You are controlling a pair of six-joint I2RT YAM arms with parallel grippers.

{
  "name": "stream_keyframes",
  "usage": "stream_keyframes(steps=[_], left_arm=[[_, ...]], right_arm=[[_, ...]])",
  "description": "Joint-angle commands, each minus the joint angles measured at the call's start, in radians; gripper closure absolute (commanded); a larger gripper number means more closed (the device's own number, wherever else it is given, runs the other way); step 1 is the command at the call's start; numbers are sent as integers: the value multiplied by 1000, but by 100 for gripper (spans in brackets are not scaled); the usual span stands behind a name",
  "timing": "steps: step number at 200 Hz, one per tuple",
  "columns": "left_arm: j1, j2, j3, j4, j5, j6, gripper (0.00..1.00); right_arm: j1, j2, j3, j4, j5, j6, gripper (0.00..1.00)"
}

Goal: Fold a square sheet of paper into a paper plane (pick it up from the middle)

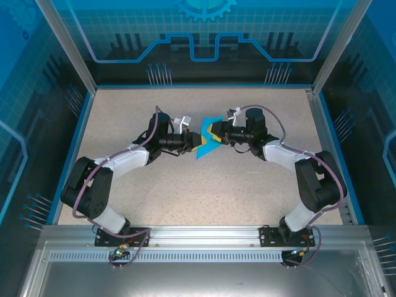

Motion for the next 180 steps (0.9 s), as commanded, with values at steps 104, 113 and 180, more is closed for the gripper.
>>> stream_keyframes(steps=[104, 113, 180], left_arm=[[-138, -3, 345, -963, -1038, 465, 85], [-159, 18, 370, -997, -1116, 473, 85], [-240, 239, 504, -1158, -1460, 478, 86]], right_arm=[[-53, -368, -101, -635, 500, -374, 8], [-52, -377, -108, -648, 519, -374, 8], [-56, -383, -135, -700, 582, -358, 7]])
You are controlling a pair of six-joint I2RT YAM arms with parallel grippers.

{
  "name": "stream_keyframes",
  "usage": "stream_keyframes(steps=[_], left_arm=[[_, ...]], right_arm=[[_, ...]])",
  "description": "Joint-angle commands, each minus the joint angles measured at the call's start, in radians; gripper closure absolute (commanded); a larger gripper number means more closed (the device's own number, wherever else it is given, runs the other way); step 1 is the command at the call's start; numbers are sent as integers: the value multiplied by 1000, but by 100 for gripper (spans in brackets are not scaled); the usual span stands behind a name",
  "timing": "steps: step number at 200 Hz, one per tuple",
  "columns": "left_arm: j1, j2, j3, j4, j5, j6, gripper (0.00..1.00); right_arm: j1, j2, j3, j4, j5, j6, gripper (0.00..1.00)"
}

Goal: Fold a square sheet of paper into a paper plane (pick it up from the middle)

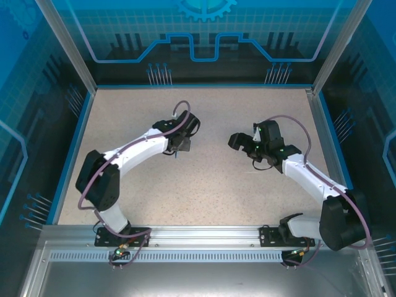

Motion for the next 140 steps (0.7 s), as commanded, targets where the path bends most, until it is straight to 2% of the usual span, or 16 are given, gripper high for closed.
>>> stream_keyframes(steps=[1, 33, 61, 106, 140], left_arm=[[-32, 77, 47, -119, -197, 26, 86], [-63, 198, 105, -153, -281, 13, 84], [-94, 298, 170, -145, -222, -6, 77], [-104, 277, 189, -78, 34, -12, 51], [-57, 116, 112, 28, 252, -28, 29]], right_arm=[[-10, -21, -25, -42, 43, -9, 7], [-11, -23, -43, -43, 54, 13, 7], [-14, -23, -57, -52, 73, 28, 7], [-20, -17, -33, -115, 104, 23, 8], [8, -6, -9, -115, 102, 2, 8]])
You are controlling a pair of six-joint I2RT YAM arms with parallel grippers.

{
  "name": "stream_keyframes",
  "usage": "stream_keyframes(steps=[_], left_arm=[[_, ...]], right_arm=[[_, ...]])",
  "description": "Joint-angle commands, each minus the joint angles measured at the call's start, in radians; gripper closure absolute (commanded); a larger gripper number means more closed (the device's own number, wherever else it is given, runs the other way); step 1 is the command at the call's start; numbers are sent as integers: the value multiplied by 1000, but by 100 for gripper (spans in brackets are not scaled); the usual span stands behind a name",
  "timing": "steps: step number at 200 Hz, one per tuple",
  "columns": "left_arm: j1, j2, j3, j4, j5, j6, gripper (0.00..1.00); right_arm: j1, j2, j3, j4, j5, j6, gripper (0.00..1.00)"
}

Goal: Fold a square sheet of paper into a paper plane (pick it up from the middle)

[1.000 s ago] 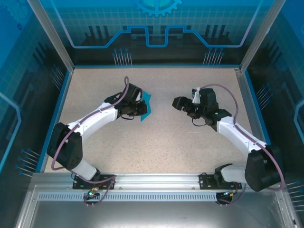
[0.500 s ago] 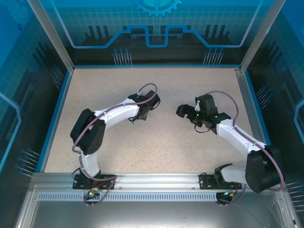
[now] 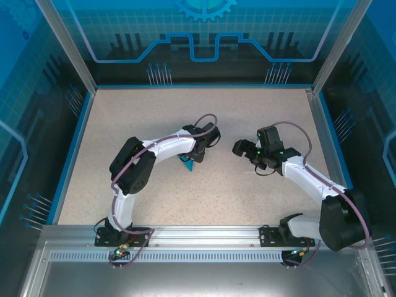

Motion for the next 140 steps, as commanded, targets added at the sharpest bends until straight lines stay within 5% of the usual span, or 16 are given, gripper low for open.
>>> stream_keyframes(steps=[1, 46, 100, 140], left_arm=[[38, -163, -45, 87, 210, -27, 29], [254, -411, -311, 340, 559, -161, 14], [458, -538, -549, 463, 596, -315, 3], [569, -570, -641, 482, 656, -367, 2]], right_arm=[[16, -3, 37, -31, 19, -19, 8], [182, 70, 120, 10, 89, -25, 10], [447, 403, 405, 22, 136, 4, 15], [524, 631, 604, 31, 92, 37, 21]])
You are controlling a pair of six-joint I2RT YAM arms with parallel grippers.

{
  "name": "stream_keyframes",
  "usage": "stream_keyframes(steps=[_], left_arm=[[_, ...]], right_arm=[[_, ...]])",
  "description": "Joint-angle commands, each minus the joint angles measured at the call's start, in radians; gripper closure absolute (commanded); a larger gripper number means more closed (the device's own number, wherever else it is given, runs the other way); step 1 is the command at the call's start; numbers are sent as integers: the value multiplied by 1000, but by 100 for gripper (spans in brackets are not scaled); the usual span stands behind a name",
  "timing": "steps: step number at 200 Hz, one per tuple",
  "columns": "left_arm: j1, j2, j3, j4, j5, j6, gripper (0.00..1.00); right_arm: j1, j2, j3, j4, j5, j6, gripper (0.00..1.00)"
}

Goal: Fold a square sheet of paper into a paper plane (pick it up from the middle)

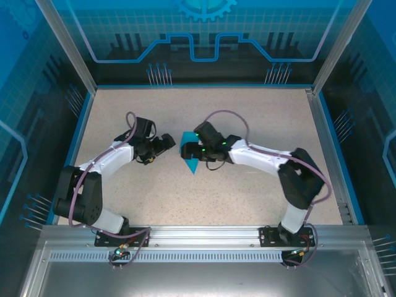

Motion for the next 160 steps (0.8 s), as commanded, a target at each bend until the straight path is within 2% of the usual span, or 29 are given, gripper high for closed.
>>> stream_keyframes(steps=[1, 37, 91, 127, 160], left_arm=[[51, -42, -29, 42, 75, -60, 2], [82, -46, -56, 54, 80, -65, 2], [87, -10, -48, 63, 106, -70, 1], [87, 10, -42, 75, 144, -58, 1], [85, 14, -42, 85, 177, -40, 2]], right_arm=[[28, 97, 90, 1, -16, 32, 21], [26, 208, 154, -8, -6, 35, 24], [15, 250, 128, -73, 26, -30, 25], [1, 180, 6, -80, -1, -179, 25], [-45, 81, -166, -100, -97, -377, 26]])
